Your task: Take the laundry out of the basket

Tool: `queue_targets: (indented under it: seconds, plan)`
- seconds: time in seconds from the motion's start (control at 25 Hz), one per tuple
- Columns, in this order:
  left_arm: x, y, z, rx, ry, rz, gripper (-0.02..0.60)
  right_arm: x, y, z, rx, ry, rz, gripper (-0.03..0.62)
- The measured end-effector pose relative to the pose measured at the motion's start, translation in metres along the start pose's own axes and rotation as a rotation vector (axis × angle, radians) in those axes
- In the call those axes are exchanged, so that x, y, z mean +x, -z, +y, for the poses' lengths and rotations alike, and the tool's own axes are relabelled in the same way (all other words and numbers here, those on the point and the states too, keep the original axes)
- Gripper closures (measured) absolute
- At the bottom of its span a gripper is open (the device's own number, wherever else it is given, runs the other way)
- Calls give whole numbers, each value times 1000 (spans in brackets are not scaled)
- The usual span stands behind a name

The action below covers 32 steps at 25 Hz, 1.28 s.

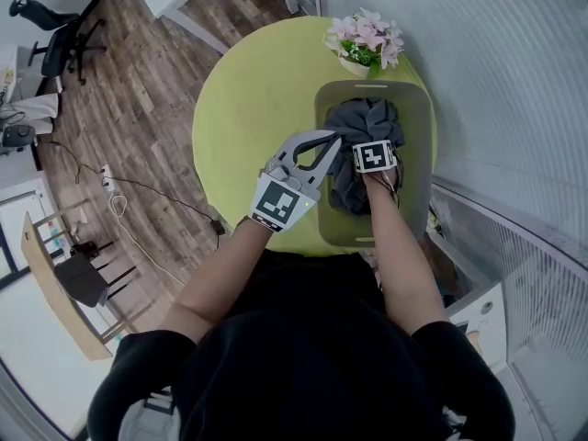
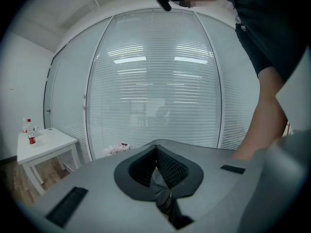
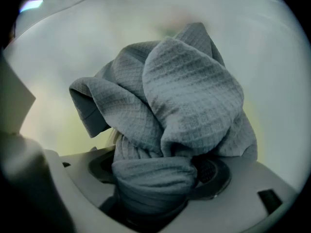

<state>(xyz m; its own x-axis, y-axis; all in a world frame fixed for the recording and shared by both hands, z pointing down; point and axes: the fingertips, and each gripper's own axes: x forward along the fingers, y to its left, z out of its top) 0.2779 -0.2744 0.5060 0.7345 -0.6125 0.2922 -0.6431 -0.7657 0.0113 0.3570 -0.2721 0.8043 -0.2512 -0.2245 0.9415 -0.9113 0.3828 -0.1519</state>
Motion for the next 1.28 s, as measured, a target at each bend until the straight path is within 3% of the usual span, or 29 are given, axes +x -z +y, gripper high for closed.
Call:
queue_targets:
  seconds: [0.16,0.48,1.0,1.28]
  plan:
    - [-9,-2,1,-5,-25,-1,575,-15,-5,3,-29,1,-37,235]
    - [-25,-9,-7,-4,-60,-18,574,-57,-15,14,-66,-68,-100,243]
    - [-54,-28,-18,11,-150,-50,575,-154,-36,50,-398,-125,-103,243]
    - [-66,-39,-24,22,-185,-72,575,-188,-41,66,-484,-148,-97,243]
